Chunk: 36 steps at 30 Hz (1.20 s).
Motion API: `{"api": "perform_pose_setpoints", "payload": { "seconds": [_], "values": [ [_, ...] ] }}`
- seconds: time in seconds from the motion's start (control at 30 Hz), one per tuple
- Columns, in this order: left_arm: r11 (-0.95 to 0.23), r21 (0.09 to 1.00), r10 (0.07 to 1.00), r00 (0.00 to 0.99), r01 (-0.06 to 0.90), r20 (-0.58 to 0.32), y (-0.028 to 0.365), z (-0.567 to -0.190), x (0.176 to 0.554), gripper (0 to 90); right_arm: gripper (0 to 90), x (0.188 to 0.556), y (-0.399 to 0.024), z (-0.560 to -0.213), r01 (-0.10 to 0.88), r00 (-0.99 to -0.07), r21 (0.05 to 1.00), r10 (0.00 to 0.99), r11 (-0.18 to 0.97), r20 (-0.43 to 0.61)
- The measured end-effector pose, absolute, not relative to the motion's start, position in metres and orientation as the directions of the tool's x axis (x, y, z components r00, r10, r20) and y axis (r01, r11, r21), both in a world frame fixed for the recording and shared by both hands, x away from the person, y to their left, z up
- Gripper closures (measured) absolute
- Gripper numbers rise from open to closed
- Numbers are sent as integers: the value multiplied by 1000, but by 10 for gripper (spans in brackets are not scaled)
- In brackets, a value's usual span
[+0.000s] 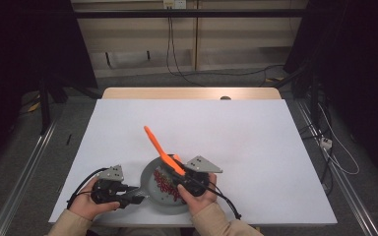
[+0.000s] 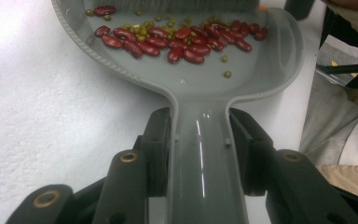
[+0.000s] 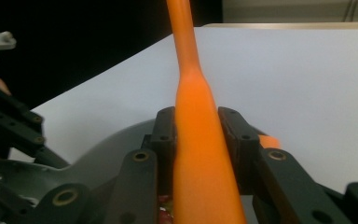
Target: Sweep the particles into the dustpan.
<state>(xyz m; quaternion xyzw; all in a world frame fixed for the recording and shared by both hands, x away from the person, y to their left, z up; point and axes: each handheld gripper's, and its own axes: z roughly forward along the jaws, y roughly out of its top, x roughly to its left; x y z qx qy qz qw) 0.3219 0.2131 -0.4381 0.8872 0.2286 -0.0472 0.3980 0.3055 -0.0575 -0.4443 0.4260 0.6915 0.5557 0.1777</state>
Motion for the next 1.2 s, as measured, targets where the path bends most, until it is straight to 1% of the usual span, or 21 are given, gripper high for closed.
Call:
{"api": "perform_pose_setpoints", "payload": {
  "seconds": [0.03,0.13,0.3,0.47,0.57,0.63,0.73,0.83,0.87,0.9,0.93,1.07,1.13,1.2],
  "values": [
    [-580,683,377,889,445,-259,214,-438,322,622,695,305,-52,-443,375,-588,926,782,39,205],
    [-577,685,374,889,445,-262,217,-439,323,622,696,309,-50,-436,364,-598,931,770,16,220],
    [-581,682,374,890,445,-262,217,-440,323,622,696,318,-67,-421,342,-589,939,772,-30,239],
    [-581,680,376,889,447,-263,217,-440,323,623,696,322,-94,-417,331,-550,943,806,-28,217],
    [-581,683,388,888,443,-246,218,-440,323,623,697,323,-110,-419,332,-525,943,826,-21,204],
    [-577,682,383,886,449,-260,218,-441,324,622,697,324,-118,-422,335,-510,942,836,-24,202],
    [-579,685,380,890,441,-252,218,-441,324,622,697,327,-126,-429,353,-480,936,859,4,178],
    [-581,682,384,889,444,-251,218,-440,323,621,698,328,-128,-436,370,-462,928,875,41,145],
    [-578,684,382,888,446,-256,218,-440,323,622,698,327,-127,-438,363,-461,928,881,82,103],
    [-575,683,383,886,450,-262,218,-441,324,622,698,326,-126,-441,364,-466,926,880,100,88],
    [-575,683,383,886,450,-261,218,-441,325,622,698,325,-125,-444,387,-467,917,878,102,100],
    [-569,684,395,882,455,-258,217,-441,325,622,694,315,-112,-448,382,-506,917,857,117,102],
    [-566,685,392,881,459,-266,216,-441,325,622,689,311,-104,-450,373,-535,917,841,145,85],
    [-575,685,388,886,447,-252,214,-441,326,621,688,307,-98,-451,369,-547,917,833,150,84]
  ]
}}
